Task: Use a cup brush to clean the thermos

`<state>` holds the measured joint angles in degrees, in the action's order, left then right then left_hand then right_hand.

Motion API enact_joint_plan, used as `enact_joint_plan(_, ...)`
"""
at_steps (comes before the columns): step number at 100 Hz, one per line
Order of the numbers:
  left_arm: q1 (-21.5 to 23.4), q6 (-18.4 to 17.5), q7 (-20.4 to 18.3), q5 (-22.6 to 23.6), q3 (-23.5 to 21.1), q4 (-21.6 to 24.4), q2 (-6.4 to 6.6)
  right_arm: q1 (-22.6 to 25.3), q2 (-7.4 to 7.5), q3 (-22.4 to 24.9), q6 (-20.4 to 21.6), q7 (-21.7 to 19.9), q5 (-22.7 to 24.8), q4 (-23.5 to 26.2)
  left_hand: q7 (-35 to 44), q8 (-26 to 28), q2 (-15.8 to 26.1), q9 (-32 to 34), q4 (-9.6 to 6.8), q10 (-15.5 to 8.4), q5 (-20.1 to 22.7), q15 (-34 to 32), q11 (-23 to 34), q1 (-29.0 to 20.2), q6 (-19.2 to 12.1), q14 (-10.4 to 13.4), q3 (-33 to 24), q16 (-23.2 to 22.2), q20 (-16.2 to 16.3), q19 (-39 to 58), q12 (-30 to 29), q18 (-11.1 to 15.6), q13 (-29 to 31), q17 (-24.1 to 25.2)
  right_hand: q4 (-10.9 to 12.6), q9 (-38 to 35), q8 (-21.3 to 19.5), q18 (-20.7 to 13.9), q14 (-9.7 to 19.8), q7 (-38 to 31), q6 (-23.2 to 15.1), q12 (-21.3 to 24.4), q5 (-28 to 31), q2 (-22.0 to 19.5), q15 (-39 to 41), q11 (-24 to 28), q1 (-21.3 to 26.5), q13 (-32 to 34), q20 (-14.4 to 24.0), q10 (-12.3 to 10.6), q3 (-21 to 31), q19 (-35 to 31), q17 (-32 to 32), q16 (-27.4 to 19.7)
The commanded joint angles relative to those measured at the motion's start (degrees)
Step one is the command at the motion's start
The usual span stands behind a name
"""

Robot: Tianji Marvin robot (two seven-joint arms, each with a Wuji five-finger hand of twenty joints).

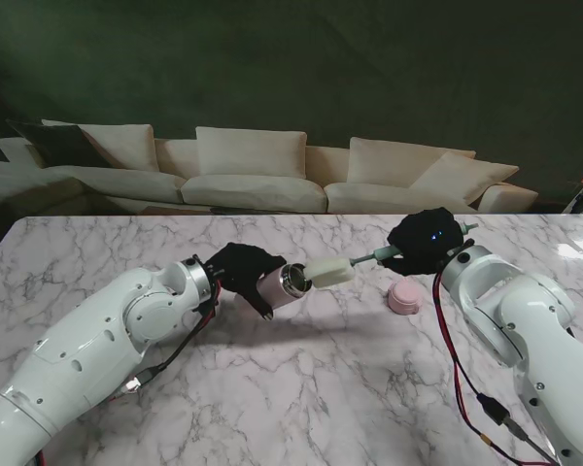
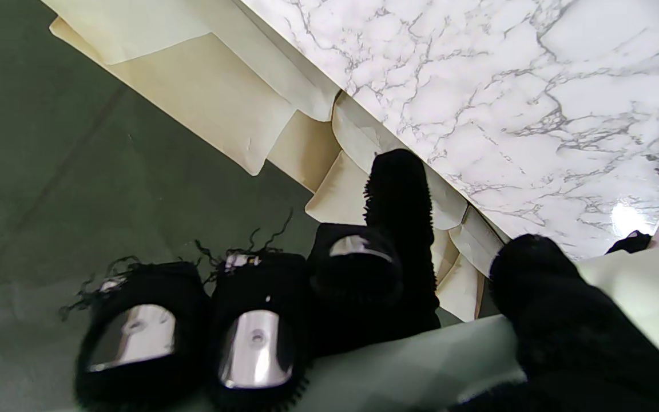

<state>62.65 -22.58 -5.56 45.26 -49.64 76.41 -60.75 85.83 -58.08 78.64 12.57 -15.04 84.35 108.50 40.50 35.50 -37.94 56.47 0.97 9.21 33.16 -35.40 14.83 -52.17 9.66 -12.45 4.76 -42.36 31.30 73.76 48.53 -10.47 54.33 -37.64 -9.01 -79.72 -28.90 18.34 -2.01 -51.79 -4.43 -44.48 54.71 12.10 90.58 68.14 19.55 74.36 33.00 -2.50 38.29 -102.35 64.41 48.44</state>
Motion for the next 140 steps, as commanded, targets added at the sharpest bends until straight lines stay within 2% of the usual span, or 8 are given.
enact_joint_plan(1, -0.8, 0.4, -0.9, -0.3, 0.4, -0.1, -0.30, -0.7, -0.06, -0.4, -0.2, 0.3, -0.1, -0.4, 6.6, 2.2, 20.0, 1.3, -3.85, -2.5, 5.5, -7.1, 6.8, -18.1, -9.6, 0.7, -24.3, -1.8, 0.9, 2.6, 2.3, 4.6, 3.8, -1.2, 1.9, -3.6, -1.1, -1.0, 2.3, -0.4, 1.2, -0.9, 3.4, 0.0, 9.4, 4.1, 2.0, 0.9, 2.9, 0.1, 1.5, -12.7, 3.0, 3.1)
enact_joint_plan(28, -2.0, 1.5, -1.2, -1.0, 2.0, -0.7, -0.53, -1.5, -0.10, -1.0, 0.0, 1.2, -0.5, -0.2, 6.6, 2.2, 20.0, 1.4, -3.83, -2.5, 5.7, -7.1, 7.0, -18.0, -9.6, 0.5, -24.5, -1.6, 0.9, 2.7, 2.3, 4.5, 3.8, -1.5, 1.9, -3.5, -1.2, -1.4, 2.7, -0.3, 0.7, -1.1, 3.8, 0.7, 9.8, 4.9, 2.3, 0.9, 3.0, -0.3, 1.9, -13.0, 3.1, 3.3)
enact_joint_plan(35, -2.4, 1.8, -1.2, -1.1, 2.4, -1.0, -0.58, -1.4, -0.14, -1.0, 0.0, 1.4, -0.6, 0.1, 6.6, 2.2, 20.0, 1.4, -3.81, -2.4, 5.7, -7.2, 7.0, -18.0, -9.7, 2.9, -24.5, -1.5, 0.9, 2.8, 2.3, 4.6, 4.4, -1.5, 1.9, -3.5, -1.2, -1.4, 2.6, -0.3, 0.9, -1.1, 3.9, 1.0, 9.8, 5.0, 2.5, 0.9, 3.0, -0.2, 2.1, -13.0, 3.1, 3.3)
enact_joint_plan(70, -3.6, 2.5, -1.3, -1.7, 3.9, -2.0, -0.80, -1.4, 0.01, -1.2, 1.5, 1.0, -0.4, 0.2, 6.5, 2.2, 20.0, 1.3, -3.76, -2.4, 5.8, -7.0, 7.0, -17.9, -9.6, 2.8, -24.6, -1.5, 0.8, 2.8, 2.2, 4.6, 4.5, -1.5, 1.9, -3.5, -1.3, -1.8, 3.0, -0.1, 0.8, -1.4, 4.5, 1.6, 10.3, 5.6, 2.8, 0.9, 3.1, -0.4, 2.5, -13.4, 3.2, 3.5)
enact_joint_plan(81, -3.2, 2.1, -1.4, -1.2, 3.3, -1.2, -0.67, -2.1, 0.22, -2.1, 2.4, 0.0, 0.5, -0.5, 6.5, 2.2, 20.0, 1.4, -3.75, -2.4, 5.8, -7.0, 7.1, -17.9, -9.7, 0.5, -24.6, -1.6, 0.8, 2.8, 2.3, 4.5, 4.0, -1.5, 1.9, -3.5, -1.4, -2.1, 3.2, -0.1, 0.7, -1.4, 4.5, 1.5, 10.4, 5.8, 2.7, 0.9, 3.2, -0.6, 2.4, -13.5, 3.2, 3.6)
enact_joint_plan(86, -3.1, 1.9, -1.5, -0.9, 3.0, -0.8, -0.58, -2.6, 0.29, -2.6, 2.5, -0.3, 0.8, -1.1, 6.6, 2.2, 20.0, 1.4, -3.77, -2.4, 5.8, -7.1, 7.1, -17.9, -9.6, 2.3, -24.6, -1.6, 0.8, 2.8, 2.2, 4.6, 4.4, -1.5, 1.9, -3.5, -1.4, -2.3, 3.4, -0.1, 0.7, -1.5, 4.5, 1.5, 10.5, 5.9, 2.8, 0.9, 3.2, -0.7, 2.4, -13.5, 3.2, 3.7)
enact_joint_plan(109, -2.4, 1.2, -2.8, -0.4, 1.9, 0.5, -0.16, -4.8, 0.36, -4.6, 1.1, -0.8, 2.1, -3.1, 6.6, 2.2, 19.8, 1.5, -3.74, -2.3, 5.9, -7.1, 7.1, -17.9, -9.6, 0.5, -24.7, -1.6, 0.8, 3.0, 2.3, 4.6, 4.2, -1.7, 2.0, -3.5, -1.5, -2.7, 3.4, 0.0, 0.9, -1.6, 4.7, 1.6, 10.8, 6.2, 3.0, 0.9, 3.3, -0.7, 2.4, -13.8, 3.3, 3.8)
enact_joint_plan(140, -2.6, 1.6, -4.5, -0.7, 2.3, 1.4, 0.08, -8.0, 0.41, -7.6, 0.4, -2.3, 3.9, -4.1, 6.6, 2.2, 19.4, 1.9, -3.68, -2.2, 6.3, -7.6, 7.3, -17.4, -9.7, 1.9, -25.4, -1.5, 0.8, 3.3, 2.3, 4.5, 5.0, -2.2, 2.1, -3.5, -1.5, -3.2, 3.9, 0.3, 1.2, -1.8, 4.8, 1.6, 11.3, 6.8, 3.4, 0.9, 3.6, -1.0, 2.1, -14.8, 3.4, 4.0)
